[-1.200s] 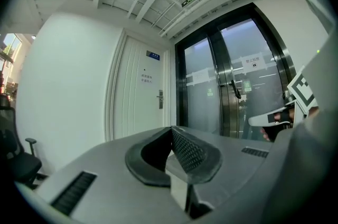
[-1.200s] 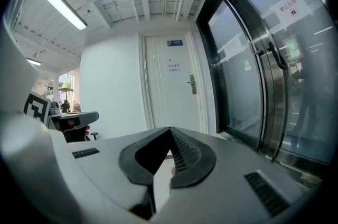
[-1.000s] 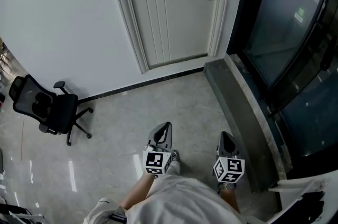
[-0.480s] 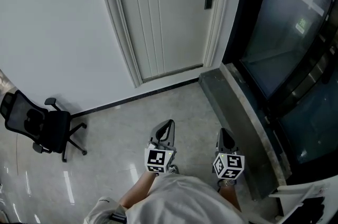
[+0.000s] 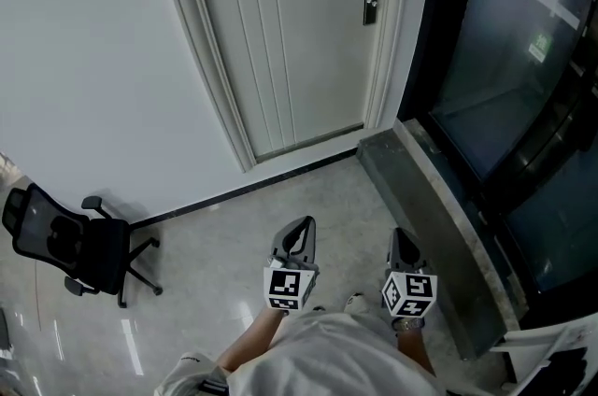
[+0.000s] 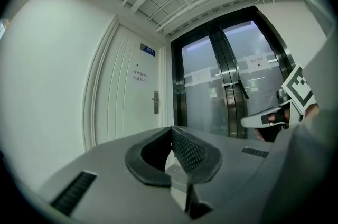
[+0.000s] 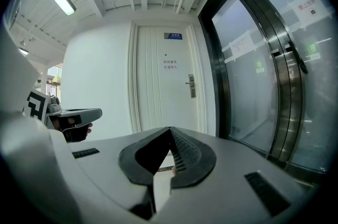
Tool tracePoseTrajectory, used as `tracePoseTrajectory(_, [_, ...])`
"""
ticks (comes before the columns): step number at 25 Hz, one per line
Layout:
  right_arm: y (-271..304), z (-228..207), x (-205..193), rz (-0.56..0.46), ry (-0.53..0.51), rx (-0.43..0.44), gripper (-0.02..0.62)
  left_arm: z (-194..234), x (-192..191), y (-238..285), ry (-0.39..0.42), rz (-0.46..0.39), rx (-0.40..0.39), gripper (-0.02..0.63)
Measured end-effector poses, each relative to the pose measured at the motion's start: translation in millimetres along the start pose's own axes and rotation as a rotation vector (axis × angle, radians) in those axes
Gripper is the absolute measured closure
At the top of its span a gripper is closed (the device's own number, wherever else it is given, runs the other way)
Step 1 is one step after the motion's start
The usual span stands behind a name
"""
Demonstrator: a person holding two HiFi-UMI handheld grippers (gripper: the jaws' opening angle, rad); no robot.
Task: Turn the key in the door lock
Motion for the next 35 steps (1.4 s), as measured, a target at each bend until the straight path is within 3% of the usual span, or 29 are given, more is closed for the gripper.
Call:
tracePoseTrajectory(7, [44.4,-17.6,6.6,0.023,0.029,0.011,0.594,8.9,-0.5,34.7,0.003,0.030,0.004,0.597])
tracePoseTrajectory(14, [113.0,-52.5,35.4,0.033,0.038,0.043,0.594,23.1,14.6,107.4,0.004,0.050,0.037,0.597])
tracePoseTrajectory(28, [222.9,-176.6,104.9,0.039,0.035,0.024,0.594,9.1,65.9,270.4,-0.012,0.069,0.077,0.597])
tracePoseTrajectory(35, [265.9,-235.4,108.0,0.081,0.035,0.006,0.594,-3.2,78.1,331.0,-0.016,0.061,0.103,0.597])
Point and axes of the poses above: the fingertips, and each gripper's own axes: y forward along the fingers, z to its left, x out of its top, the point moved 3 cm from there along -y, backward along the fingers, and after that the axes turned 14 degrees about z, right-handed, at the moved point
